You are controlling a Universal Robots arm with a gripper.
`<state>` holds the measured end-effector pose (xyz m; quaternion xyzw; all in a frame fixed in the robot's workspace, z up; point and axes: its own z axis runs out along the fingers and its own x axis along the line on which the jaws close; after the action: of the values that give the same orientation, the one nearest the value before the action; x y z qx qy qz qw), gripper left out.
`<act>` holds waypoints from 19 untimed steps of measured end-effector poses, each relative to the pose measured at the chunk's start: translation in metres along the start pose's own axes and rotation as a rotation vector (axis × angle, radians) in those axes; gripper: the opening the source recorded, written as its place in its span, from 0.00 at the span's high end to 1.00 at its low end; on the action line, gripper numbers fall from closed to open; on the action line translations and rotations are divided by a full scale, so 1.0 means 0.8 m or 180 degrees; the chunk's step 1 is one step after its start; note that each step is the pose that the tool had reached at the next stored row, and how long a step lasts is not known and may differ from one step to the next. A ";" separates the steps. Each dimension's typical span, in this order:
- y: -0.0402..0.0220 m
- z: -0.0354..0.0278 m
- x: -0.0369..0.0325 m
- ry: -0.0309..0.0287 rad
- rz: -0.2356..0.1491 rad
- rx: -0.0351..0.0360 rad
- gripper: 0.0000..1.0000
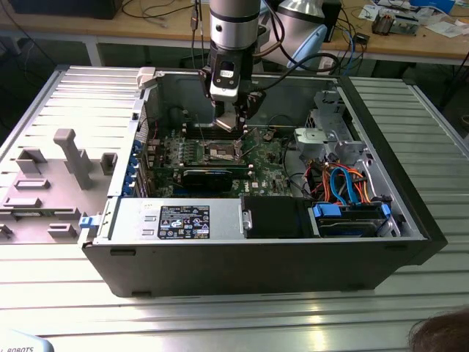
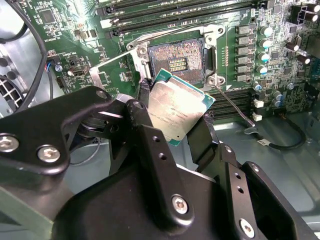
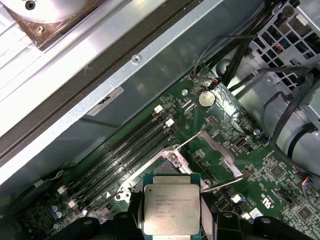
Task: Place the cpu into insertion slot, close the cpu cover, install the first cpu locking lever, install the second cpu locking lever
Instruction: 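Place the cpu into insertion slot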
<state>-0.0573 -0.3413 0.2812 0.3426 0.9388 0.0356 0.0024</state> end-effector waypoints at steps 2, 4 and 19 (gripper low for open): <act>0.0000 0.0001 0.0000 0.0000 0.0006 0.0000 0.45; 0.0000 0.0003 0.0000 -0.0001 0.0016 0.0000 0.45; -0.0001 0.0015 0.0000 -0.0005 0.0075 -0.0001 0.45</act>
<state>-0.0573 -0.3413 0.2800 0.3536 0.9347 0.0355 0.0028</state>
